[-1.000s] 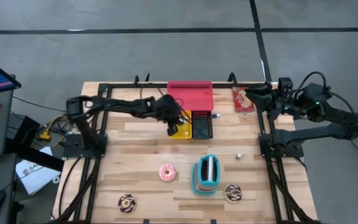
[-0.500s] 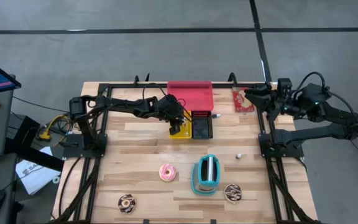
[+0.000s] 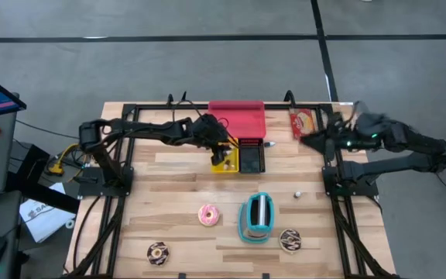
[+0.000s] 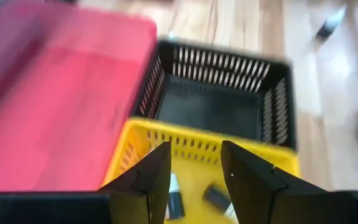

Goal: Pick & Place Food Item
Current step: Put the red food coloring bottle into the yellow bin

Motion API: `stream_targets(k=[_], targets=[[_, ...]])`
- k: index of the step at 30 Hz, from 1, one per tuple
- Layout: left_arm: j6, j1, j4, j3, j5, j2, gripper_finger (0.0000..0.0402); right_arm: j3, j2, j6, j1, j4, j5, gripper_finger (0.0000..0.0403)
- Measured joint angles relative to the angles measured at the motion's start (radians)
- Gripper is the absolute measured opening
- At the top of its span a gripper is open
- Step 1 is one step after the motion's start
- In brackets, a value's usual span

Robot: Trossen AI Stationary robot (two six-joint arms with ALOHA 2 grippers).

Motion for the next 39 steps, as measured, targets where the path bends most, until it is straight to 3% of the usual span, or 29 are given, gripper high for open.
stream_targets(k=[2,6,14,22,30,39], targets=[[-0.005,0.000,0.002,0.000,0.000,-0.037,0.0136,-0.009,0.010,0.100,0.039,-0.150,-0.055,0.0147],[0.004,-0.011,0.013,0.000,0.000,-0.129,0.0142,-0.046,0.060,0.218,0.142,-0.252,-0.102,0.0147],[0.079,-0.047,0.000,0.000,0.000,-0.320,0.0178,-0.112,0.247,0.213,0.322,-0.398,-0.083,0.0147],[0.083,-0.051,0.000,0.000,0.000,-0.425,0.0213,-0.135,0.453,0.350,0.399,-0.380,-0.022,0.0147],[0.076,-0.051,-0.011,0.000,0.000,-0.445,0.0226,-0.134,0.638,0.573,0.414,-0.344,-0.064,0.0147],[0.074,-0.051,-0.014,0.000,0.000,-0.445,0.0228,-0.134,0.739,0.707,0.412,-0.301,-0.071,0.0147]])
